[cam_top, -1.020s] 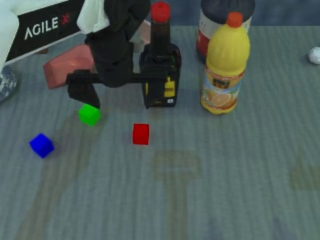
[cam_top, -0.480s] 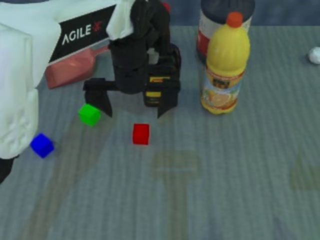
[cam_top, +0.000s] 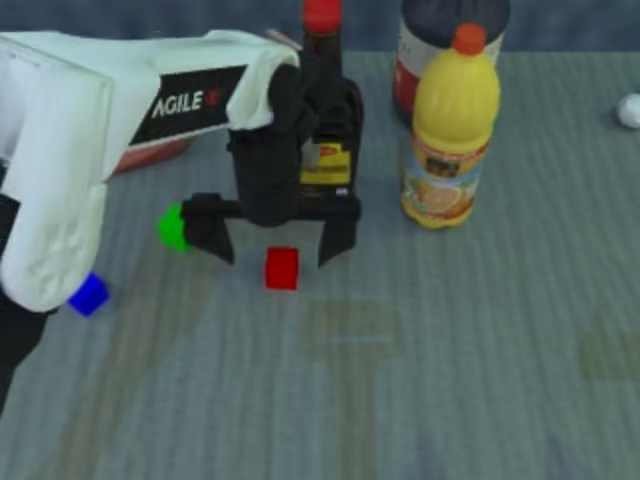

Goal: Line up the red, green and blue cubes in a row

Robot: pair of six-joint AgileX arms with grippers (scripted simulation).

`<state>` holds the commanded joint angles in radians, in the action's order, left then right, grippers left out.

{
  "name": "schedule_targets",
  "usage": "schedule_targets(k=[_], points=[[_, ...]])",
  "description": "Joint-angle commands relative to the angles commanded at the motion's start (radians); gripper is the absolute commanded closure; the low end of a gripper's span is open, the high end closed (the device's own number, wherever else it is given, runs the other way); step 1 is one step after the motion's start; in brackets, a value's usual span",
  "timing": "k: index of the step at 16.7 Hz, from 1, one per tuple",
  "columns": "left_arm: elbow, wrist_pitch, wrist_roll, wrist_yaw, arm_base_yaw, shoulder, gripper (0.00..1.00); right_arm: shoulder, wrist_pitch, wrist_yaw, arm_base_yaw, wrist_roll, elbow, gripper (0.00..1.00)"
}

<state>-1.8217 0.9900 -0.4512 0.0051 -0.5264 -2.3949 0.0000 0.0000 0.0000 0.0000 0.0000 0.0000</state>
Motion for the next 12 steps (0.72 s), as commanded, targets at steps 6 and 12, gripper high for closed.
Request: schedule_targets(k=[6, 12], points=[[0.053, -0.083, -0.001, 0.0, -0.001, -0.037, 0.0, 0.0, 0.0, 0.0, 0.0, 0.0, 0.0, 0.0], [0.053, -0.083, -0.001, 0.0, -0.001, -0.037, 0.38, 0.0, 0.0, 0.0, 0.0, 0.0, 0.0, 0.0]])
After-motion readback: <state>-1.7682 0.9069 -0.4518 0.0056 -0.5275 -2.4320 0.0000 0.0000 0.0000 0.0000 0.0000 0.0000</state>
